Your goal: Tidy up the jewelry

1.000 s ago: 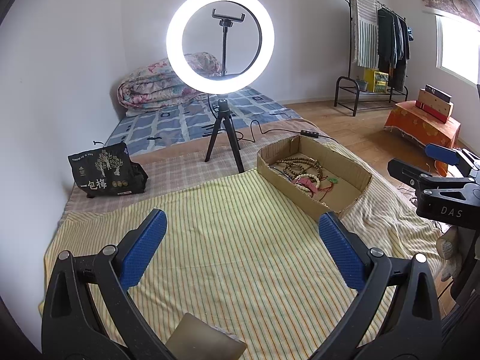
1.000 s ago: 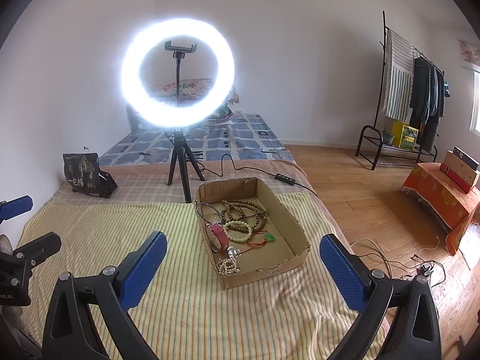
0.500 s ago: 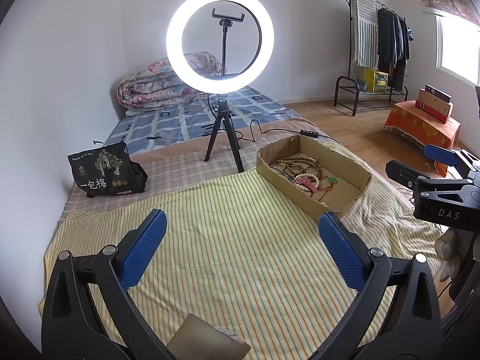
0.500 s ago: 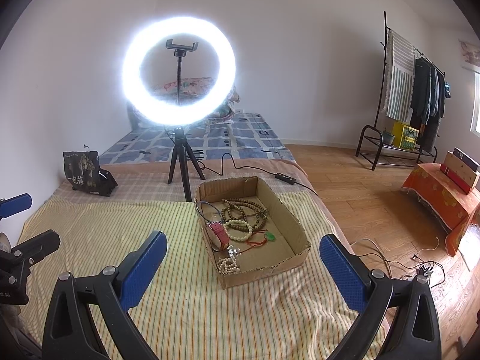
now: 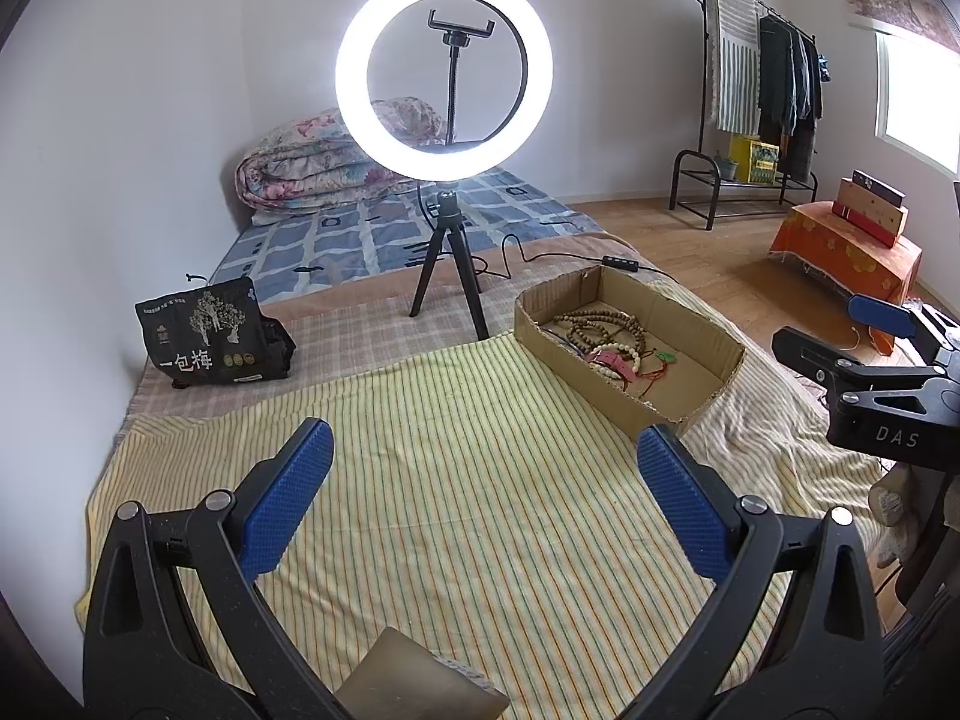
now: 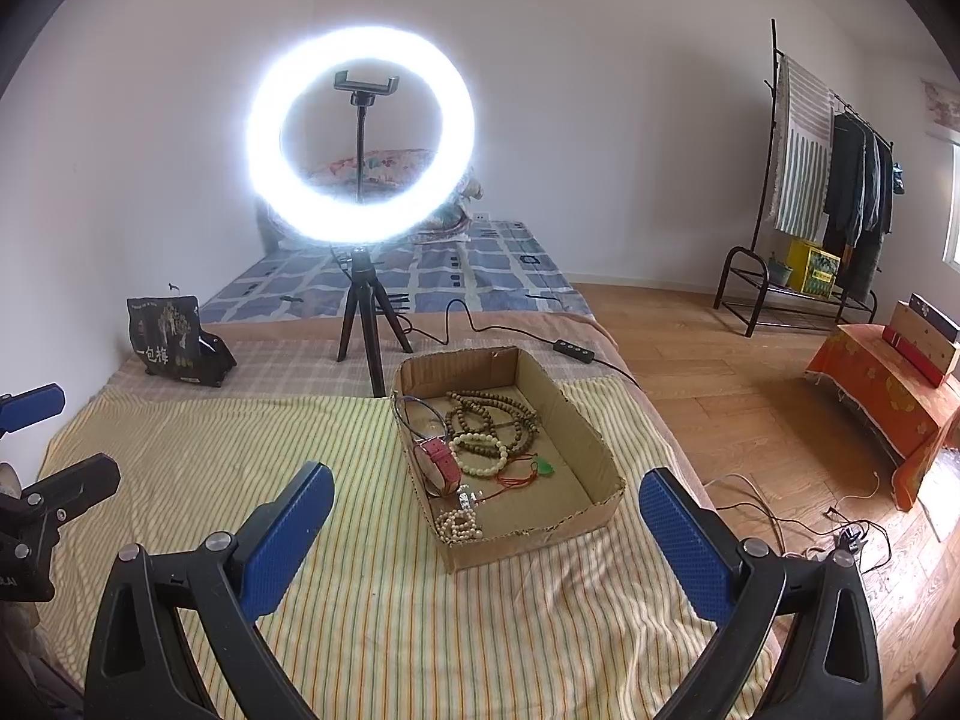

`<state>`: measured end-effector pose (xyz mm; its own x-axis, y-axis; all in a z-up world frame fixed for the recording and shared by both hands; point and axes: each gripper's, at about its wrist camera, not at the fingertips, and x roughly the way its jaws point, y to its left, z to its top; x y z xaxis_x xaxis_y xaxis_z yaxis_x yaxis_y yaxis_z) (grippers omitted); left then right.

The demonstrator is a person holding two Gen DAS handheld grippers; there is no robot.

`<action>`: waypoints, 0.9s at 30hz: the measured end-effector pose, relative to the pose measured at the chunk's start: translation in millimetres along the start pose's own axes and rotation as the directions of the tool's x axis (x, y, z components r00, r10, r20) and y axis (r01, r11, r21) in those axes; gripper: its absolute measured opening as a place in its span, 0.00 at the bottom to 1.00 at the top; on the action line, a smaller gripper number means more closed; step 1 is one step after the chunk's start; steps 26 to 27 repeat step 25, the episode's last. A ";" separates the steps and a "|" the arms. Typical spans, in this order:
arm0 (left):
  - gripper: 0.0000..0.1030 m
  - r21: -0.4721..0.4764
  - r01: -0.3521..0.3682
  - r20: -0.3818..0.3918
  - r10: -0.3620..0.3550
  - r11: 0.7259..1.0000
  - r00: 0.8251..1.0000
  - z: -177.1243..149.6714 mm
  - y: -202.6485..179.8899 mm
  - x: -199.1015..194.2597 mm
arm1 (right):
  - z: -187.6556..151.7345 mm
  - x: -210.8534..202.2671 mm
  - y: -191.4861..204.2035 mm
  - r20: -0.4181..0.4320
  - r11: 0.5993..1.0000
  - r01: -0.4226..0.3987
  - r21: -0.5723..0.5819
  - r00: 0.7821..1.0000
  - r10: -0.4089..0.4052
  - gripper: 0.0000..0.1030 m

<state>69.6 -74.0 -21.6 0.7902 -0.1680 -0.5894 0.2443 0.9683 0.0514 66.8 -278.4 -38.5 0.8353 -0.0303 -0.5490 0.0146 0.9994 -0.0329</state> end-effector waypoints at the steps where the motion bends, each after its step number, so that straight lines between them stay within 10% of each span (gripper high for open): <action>1: 1.00 0.000 0.000 0.000 0.000 1.000 1.000 0.1 0.0 -0.1 | 0.1 0.1 0.1 0.000 1.000 0.000 0.001 1.000 0.000 1.00; 27: 1.00 -0.011 -0.021 0.013 0.021 1.000 1.000 -3.3 2.4 -1.5 | -5.0 7.0 1.1 -0.021 1.000 0.008 -0.015 1.000 -0.008 1.00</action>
